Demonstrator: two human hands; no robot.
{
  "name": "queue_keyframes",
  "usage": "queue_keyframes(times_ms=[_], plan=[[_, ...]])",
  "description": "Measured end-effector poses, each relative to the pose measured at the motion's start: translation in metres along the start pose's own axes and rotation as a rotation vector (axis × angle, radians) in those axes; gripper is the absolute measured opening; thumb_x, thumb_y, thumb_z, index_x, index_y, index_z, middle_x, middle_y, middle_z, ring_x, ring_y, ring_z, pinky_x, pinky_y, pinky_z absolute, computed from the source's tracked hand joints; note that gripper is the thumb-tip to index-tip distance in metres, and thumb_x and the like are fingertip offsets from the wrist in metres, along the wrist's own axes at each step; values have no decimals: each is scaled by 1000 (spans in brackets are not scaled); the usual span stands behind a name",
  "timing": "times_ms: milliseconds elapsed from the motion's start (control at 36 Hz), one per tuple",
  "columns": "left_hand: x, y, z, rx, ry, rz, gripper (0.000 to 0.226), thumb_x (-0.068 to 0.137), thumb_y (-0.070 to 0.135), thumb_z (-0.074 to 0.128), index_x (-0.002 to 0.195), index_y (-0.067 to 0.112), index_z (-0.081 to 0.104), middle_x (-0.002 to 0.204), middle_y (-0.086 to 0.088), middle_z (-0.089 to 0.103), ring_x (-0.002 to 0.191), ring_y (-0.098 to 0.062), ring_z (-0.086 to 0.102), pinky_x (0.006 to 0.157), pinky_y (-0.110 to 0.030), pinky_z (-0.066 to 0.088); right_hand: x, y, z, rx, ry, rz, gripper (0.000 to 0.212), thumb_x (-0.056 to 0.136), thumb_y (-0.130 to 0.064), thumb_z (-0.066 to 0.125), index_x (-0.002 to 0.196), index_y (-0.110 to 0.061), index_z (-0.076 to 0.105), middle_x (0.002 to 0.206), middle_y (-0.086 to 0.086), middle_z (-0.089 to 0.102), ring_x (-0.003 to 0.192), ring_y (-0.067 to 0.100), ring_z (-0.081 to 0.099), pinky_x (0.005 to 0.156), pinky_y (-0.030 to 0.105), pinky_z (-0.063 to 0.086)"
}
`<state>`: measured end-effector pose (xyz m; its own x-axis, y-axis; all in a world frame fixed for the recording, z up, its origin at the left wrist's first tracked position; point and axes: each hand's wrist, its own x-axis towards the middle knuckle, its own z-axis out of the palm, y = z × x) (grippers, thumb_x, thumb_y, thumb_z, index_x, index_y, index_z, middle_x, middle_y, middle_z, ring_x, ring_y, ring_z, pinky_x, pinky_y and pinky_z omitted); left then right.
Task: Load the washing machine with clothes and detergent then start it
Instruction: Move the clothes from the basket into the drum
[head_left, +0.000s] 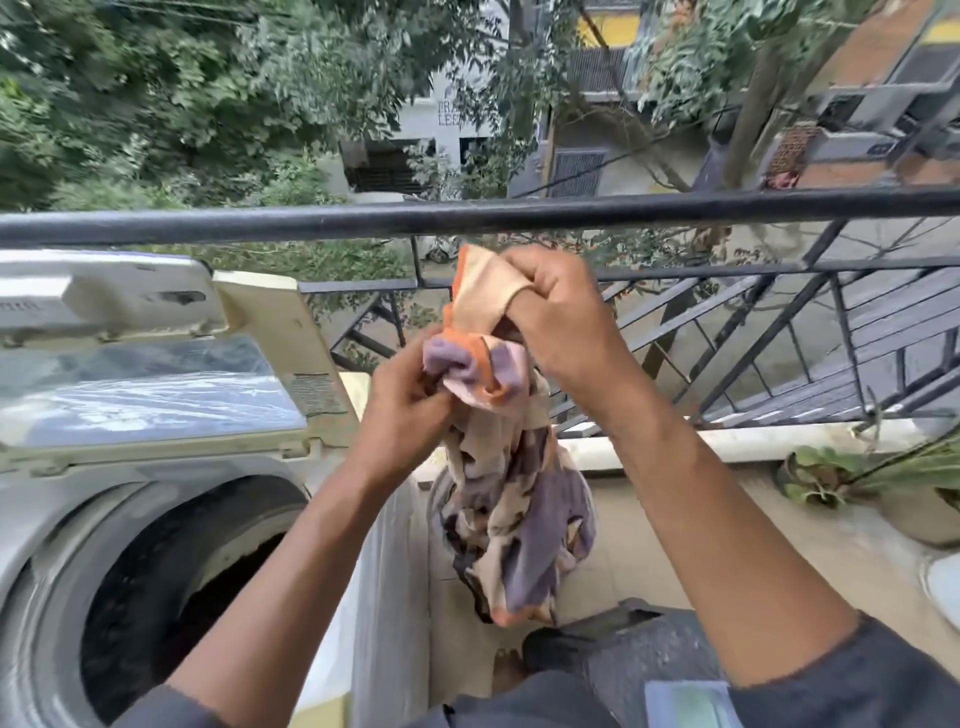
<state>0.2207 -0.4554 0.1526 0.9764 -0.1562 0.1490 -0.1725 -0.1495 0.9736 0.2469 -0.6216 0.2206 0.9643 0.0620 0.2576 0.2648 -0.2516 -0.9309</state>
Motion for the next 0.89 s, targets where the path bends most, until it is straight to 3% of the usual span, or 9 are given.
queue_keyframes(times_ms=[111, 222, 333, 417, 556, 611, 722, 806, 889], plan=[[1, 0, -15, 22, 50, 108, 38, 84, -5, 58, 92, 30, 70, 79, 23, 70, 75, 8, 60, 70, -14, 48, -15, 12, -4, -7, 26, 6, 17, 94, -15, 63, 79, -14, 72, 73, -4, 70, 71, 11, 59, 65, 46, 50], [3, 10, -35, 43, -3, 174, 72, 89, -21, 54, 105, 46, 75, 95, 27, 76, 90, 11, 66, 82, -11, 51, -38, 37, -12, 53, 12, 101, 12, 84, -19, 71, 93, -12, 74, 84, 5, 75, 76, 10, 62, 68, 40, 53], [9, 13, -48, 94, -7, 223, 57, 90, -16, 58, 106, 36, 74, 92, 24, 75, 87, 8, 66, 79, -17, 52, -66, 63, -10, 205, -99, 220, 43, 76, -25, 82, 115, -13, 68, 96, 2, 72, 86, 10, 65, 75, 23, 54], [13, 9, -54, 121, 42, 235, 42, 90, -23, 54, 87, 15, 70, 80, 14, 70, 79, -4, 63, 71, -30, 51, -83, 94, 4, -25, -151, 358, 71, 61, -51, 83, 125, -29, 59, 112, -7, 67, 95, 5, 65, 82, 22, 54], [14, 8, -55, 24, 122, 236, 46, 95, -19, 57, 77, 23, 65, 74, -1, 64, 72, -20, 59, 63, -45, 49, -100, 142, 31, -562, -309, 389, 92, 71, -65, 75, 146, -38, 29, 152, -1, 41, 125, 28, 59, 89, 41, 56], [12, 8, -56, -8, 159, 192, 38, 98, -14, 57, 77, 16, 65, 73, -3, 63, 69, -22, 60, 59, -44, 51, -104, 153, 41, -659, -301, 429, 84, 76, -64, 66, 147, -37, 31, 160, 1, 32, 126, 31, 60, 91, 43, 55], [5, 9, -60, 44, 185, 155, 37, 99, -14, 54, 78, 16, 64, 68, 10, 65, 60, -13, 64, 52, -30, 54, -111, 163, 44, -692, -213, 499, 27, 93, -31, 56, 117, -37, 68, 119, 2, 69, 102, 29, 68, 70, 33, 49], [-1, 10, -64, 82, 177, 125, 36, 100, -15, 49, 84, 13, 65, 66, 12, 68, 56, -8, 67, 48, -24, 53, -112, 156, 33, -610, -86, 522, 32, 93, -21, 51, 90, -46, 70, 89, -3, 70, 86, 27, 67, 63, 38, 50], [-5, 8, -65, 115, 200, 94, 36, 102, -10, 49, 90, 18, 67, 68, 12, 69, 55, -3, 66, 48, -20, 51, -103, 138, 20, -497, 44, 565, 31, 88, -16, 52, 63, -33, 63, 62, -3, 64, 66, 23, 63, 58, 35, 46]])
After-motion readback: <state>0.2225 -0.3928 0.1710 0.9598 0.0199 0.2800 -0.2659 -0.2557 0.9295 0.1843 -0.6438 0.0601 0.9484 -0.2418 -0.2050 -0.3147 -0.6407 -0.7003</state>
